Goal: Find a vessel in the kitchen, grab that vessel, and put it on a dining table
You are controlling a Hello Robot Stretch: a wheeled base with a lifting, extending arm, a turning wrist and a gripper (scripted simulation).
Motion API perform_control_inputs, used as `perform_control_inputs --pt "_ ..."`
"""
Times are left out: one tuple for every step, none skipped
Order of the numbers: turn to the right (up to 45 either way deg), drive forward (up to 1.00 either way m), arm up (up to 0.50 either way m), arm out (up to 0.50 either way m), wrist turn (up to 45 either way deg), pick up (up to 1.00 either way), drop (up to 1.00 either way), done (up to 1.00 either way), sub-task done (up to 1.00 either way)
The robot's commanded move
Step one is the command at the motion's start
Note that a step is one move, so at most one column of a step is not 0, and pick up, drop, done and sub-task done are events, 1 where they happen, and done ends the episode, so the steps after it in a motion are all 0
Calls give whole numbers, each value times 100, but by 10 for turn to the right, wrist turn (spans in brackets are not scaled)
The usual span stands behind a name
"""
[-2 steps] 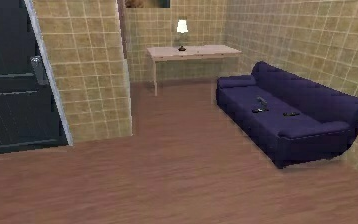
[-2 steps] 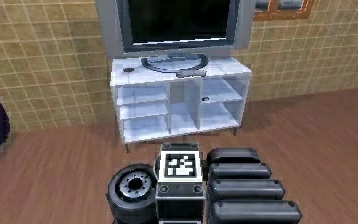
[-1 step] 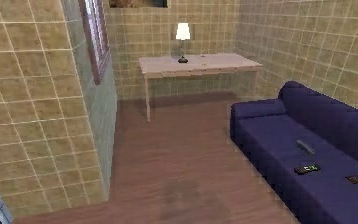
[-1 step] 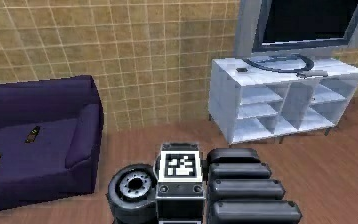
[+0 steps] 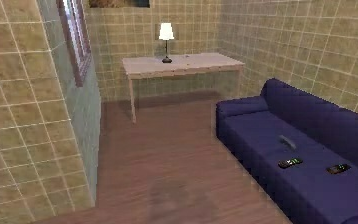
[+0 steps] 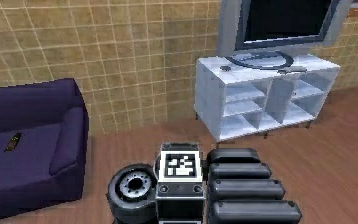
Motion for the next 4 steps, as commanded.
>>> perform_control_inputs --pt "0 100 0 0 0 0 0 0 0" --pt "0 15 0 0 0 0 0 0 0" --pt "-180 0 0 0 0 0 0 0 0" --pt "0 95 0 0 0 0 0 0 0"
